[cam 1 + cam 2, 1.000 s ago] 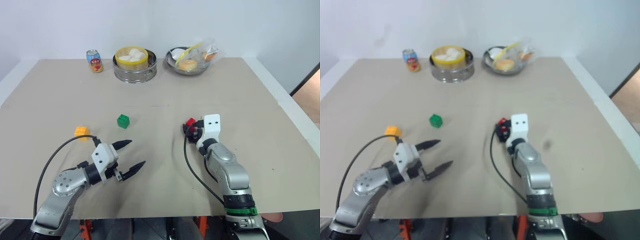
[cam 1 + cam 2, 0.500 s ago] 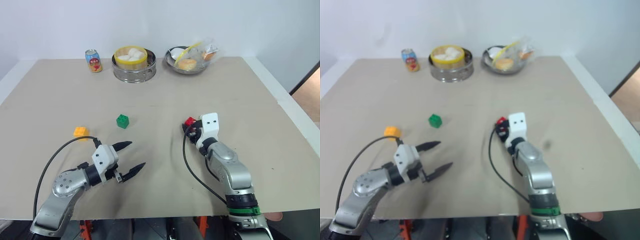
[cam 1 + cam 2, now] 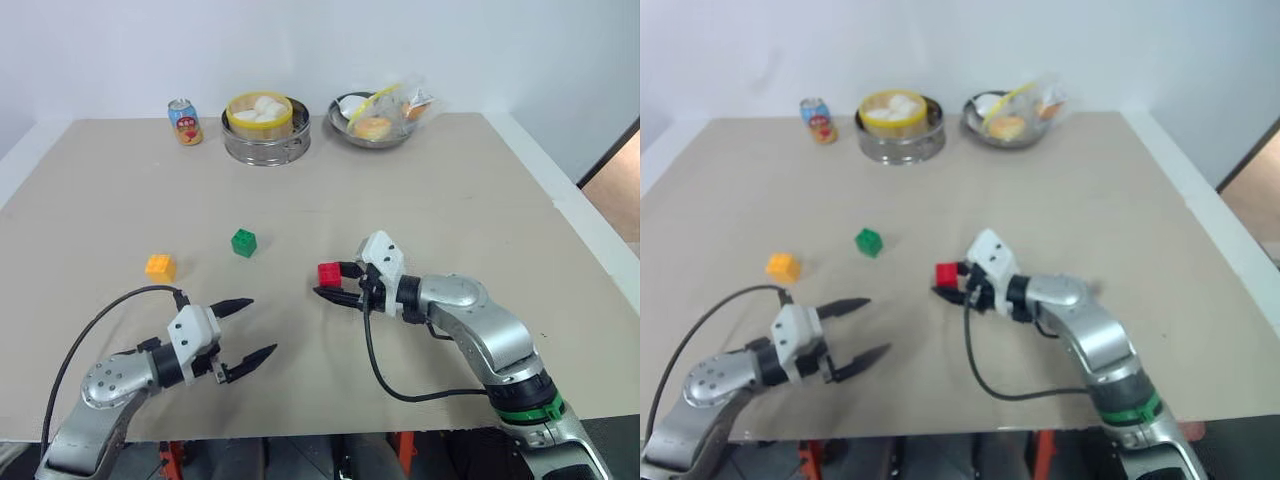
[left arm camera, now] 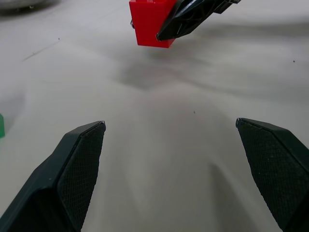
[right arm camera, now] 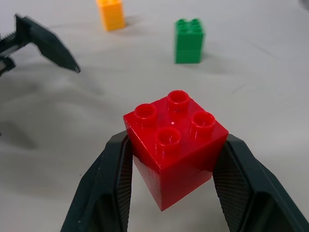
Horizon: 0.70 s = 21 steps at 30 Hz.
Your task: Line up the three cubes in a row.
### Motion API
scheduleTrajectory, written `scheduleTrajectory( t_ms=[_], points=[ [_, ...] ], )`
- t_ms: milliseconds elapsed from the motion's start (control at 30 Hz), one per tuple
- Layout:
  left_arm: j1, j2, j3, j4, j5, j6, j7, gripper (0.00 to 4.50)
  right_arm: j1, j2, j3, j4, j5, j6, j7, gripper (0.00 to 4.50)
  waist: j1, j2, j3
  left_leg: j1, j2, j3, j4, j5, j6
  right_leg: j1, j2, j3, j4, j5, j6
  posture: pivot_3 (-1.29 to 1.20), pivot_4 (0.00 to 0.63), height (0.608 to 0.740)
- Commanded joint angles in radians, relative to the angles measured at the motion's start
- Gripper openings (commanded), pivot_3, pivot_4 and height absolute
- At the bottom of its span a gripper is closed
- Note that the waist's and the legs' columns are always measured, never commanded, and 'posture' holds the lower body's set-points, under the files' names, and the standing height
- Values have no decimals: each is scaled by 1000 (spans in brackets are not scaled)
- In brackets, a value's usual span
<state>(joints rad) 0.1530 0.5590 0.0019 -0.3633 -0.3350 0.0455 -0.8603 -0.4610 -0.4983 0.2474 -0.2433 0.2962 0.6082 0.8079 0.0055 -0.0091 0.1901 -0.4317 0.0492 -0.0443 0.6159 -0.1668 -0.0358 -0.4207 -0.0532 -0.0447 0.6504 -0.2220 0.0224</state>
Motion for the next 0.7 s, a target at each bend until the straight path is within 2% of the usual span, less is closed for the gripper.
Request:
scheduleTrajectory(
  t_ms=[33, 167, 300, 433, 700],
  points=[
    [20, 12, 32, -41, -12, -13, 7, 4500, -23, 4, -1, 8, -5, -6, 5, 1797, 0, 0, 0, 0, 0, 0, 0, 0, 0, 0, 0, 0, 0, 0, 0, 0, 150, 740],
    [41, 15, 39, -53, -10, -14, 15, 4500, 3, 10, 11, -15, 20, -7, 40, 1797, 1, 0, 0, 0, 0, 2, 0, 0, 0, -1, 0, 2, 0, 0, 1, 0, 150, 740],
    [51, 14, 40, -65, -9, -8, 28, 4500, 15, 82, -39, 8, -14, 5, -102, 1797, 0, 0, 0, 0, 0, 3, 0, 0, 0, -2, 1, 3, 0, 1, 1, 0, 150, 740],
    [62, 15, 45, -72, -11, -3, 39, 4500, 108, 134, -68, -44, -56, -40, -227, 1797, 2, -1, 0, 0, 1, 4, 0, 0, -1, -2, 1, 4, 0, 2, 1, 0, 150, 740],
    [49, 19, 53, -75, -21, 12, 33, 4500, 185, 150, -47, -126, -52, -27, -249, 1797, 1, -1, 0, 1, 2, 10, 0, -1, -1, -4, 2, 9, 0, 4, 2, 0, 150, 740]
  ],
)
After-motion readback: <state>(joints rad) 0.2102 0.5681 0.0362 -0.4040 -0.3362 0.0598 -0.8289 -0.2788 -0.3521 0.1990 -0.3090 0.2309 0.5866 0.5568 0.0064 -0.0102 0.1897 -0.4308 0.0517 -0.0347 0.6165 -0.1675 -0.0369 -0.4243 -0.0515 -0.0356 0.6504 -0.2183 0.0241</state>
